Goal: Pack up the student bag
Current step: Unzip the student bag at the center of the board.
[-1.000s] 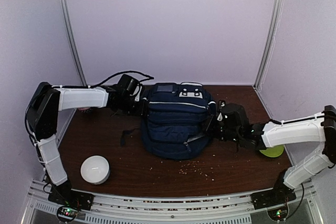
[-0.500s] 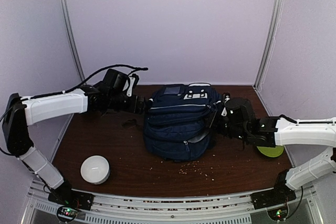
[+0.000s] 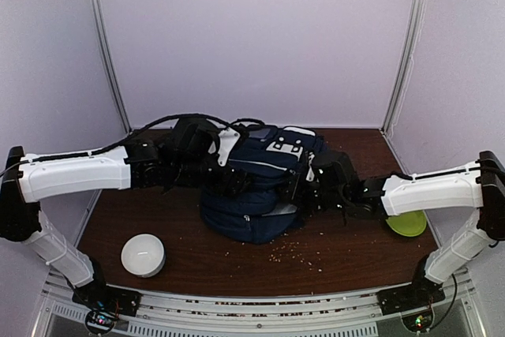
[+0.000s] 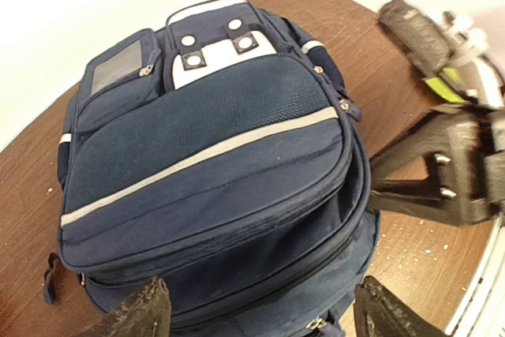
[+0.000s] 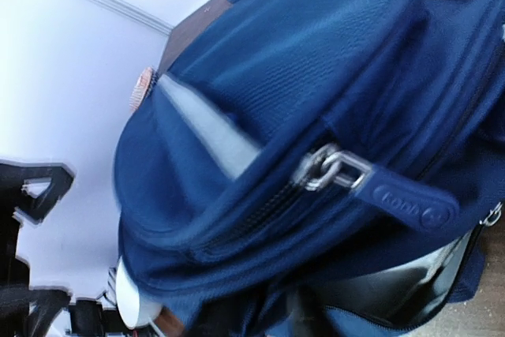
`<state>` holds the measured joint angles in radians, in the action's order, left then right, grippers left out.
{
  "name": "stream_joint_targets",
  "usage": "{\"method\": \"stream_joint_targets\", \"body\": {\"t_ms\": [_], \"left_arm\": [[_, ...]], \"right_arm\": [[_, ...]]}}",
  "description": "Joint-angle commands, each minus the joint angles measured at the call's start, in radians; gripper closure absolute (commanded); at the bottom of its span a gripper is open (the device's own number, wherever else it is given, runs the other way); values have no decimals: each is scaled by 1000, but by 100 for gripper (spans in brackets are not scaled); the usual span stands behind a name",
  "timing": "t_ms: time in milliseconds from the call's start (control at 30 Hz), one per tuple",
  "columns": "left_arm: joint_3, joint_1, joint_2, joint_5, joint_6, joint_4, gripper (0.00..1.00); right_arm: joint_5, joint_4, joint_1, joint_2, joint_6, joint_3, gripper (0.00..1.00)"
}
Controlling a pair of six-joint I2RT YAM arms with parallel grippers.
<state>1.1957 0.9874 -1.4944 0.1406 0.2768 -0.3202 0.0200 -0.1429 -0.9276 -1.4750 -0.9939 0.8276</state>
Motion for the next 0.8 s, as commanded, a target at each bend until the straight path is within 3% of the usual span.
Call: {"method": "stream_joint_targets", "body": {"t_ms": [0,100,300,533,767], "left_arm": [[-19,-9,32,-7,-25,-1,18],[-7,8,22,-15,-57,-26,18],[65,92,-71,93,-128,-110,18],[228,166,-275,227,-166,-200,18],[367,172,-466,375,-198,-258,16]], "right_arm": [[-7,-12,-7,125,82,-30,60],[-75,134,-7,205,156,-48,49],[-240,271,-3,372,201,-177,44],[-332,268,3,486,136,-366,45],[-356,129,4,510,125,-483,45]]}}
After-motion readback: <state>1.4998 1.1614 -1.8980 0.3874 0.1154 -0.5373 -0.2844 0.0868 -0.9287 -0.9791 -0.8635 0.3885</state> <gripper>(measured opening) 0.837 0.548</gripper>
